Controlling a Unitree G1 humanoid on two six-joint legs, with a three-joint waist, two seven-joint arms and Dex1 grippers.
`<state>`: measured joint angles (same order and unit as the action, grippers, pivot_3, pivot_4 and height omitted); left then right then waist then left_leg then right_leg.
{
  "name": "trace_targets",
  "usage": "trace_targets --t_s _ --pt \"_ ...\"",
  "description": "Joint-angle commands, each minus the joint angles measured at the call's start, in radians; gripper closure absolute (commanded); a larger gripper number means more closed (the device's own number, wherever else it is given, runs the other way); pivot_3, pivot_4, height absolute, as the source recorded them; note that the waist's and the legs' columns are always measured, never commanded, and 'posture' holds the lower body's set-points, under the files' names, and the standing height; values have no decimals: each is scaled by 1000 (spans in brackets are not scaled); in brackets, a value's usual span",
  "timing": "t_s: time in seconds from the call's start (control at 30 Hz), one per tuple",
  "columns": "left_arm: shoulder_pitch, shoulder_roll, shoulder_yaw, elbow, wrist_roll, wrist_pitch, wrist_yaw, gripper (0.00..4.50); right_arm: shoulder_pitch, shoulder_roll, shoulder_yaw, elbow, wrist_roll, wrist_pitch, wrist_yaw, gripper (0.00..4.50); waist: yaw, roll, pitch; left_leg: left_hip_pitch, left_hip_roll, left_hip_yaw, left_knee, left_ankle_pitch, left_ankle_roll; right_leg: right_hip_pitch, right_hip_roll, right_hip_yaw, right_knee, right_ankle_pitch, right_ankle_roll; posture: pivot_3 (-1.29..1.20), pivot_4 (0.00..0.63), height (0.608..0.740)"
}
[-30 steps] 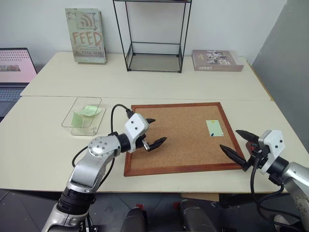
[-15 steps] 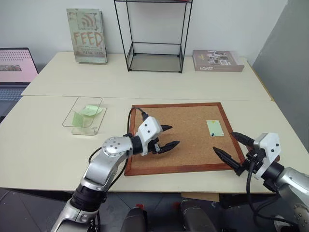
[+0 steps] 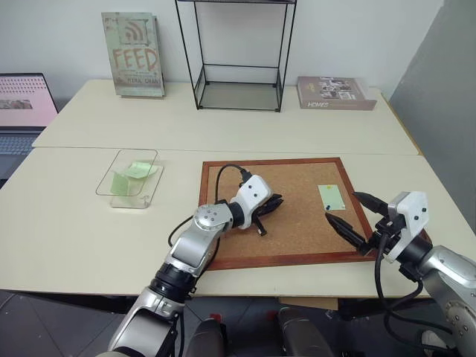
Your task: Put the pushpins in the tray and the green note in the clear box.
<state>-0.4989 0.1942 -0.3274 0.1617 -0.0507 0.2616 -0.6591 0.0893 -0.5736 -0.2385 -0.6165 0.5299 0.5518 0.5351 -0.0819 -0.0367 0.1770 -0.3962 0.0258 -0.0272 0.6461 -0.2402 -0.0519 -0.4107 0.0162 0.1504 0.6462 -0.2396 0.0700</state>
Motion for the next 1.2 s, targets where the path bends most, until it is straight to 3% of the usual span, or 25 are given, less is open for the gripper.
trace_targets --t_s 0.03,0.2,0.7,0.93,1.2 --pt "-16 -11 -24 53 34 -54 -2 4485 -83 -30 24 87 -51 40 -37 0 0 0 0 0 0 0 0 0 0 0 0 0 0 0 0 0 150 740" --pt "1 1 -38 75 54 -70 -17 4485 -203 -31 49 249 -74 70 -43 0 -2 0 0 1 0 0 0 0 0 0 0 1 1 0 0 0 150 740" --pt "66 25 -35 -21 55 17 -20 4485 -549 38 197 823 -275 -159 18 0 -5 1 -1 1 0 0 -2 0 0 0 0 1 1 3 6 0 150 740" --pt "73 29 -34 -47 53 41 -20 4500 -587 71 210 933 -339 -248 -3 1244 -7 1 -1 1 0 0 -1 0 0 0 0 1 1 3 6 0 150 740" --pt "64 27 -37 -42 56 49 -21 4500 -571 85 235 910 -376 -275 16 2925 -7 1 -1 1 0 0 -1 0 0 0 0 0 1 4 6 0 150 740"
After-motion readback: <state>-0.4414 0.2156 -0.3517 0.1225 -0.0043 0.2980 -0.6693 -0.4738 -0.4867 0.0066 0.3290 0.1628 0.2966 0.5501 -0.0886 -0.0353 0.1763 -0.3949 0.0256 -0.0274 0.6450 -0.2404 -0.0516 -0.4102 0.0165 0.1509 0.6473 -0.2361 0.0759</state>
